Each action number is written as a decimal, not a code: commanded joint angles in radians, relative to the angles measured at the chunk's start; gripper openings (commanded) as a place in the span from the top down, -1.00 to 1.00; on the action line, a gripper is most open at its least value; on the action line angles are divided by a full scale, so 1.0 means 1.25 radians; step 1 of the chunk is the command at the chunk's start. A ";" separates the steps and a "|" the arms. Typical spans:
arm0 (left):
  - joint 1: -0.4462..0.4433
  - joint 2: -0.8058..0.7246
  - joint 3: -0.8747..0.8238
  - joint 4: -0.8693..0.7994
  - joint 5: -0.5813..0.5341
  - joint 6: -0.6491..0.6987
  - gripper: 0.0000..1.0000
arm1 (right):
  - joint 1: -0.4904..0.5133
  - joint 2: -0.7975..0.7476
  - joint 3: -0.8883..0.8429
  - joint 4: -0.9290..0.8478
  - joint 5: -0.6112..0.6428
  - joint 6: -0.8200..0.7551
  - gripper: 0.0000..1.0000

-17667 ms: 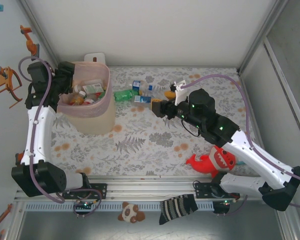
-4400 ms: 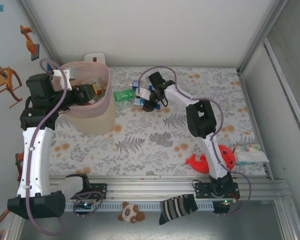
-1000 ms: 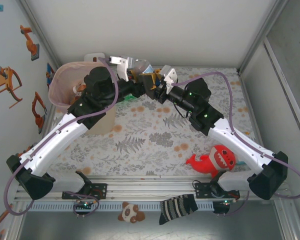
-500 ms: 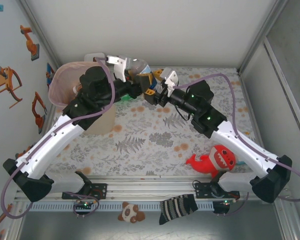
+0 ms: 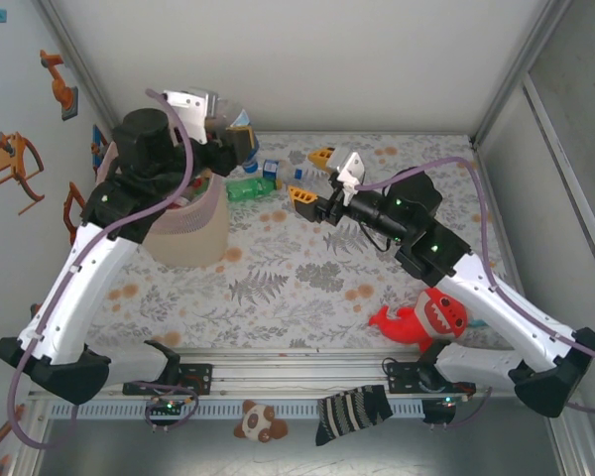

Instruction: Put the plastic bottles in the bin

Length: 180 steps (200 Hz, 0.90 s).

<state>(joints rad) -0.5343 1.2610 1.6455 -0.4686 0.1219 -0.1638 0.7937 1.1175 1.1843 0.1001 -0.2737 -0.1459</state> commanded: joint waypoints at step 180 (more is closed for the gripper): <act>0.355 0.140 0.139 -0.449 -0.305 0.338 -0.05 | 0.006 0.005 0.002 -0.040 0.019 -0.025 -0.37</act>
<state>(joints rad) -0.1104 1.4052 1.7821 -0.9676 -0.2279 0.2104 0.7937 1.1164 1.1843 0.0475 -0.2672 -0.1585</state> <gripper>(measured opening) 0.526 0.686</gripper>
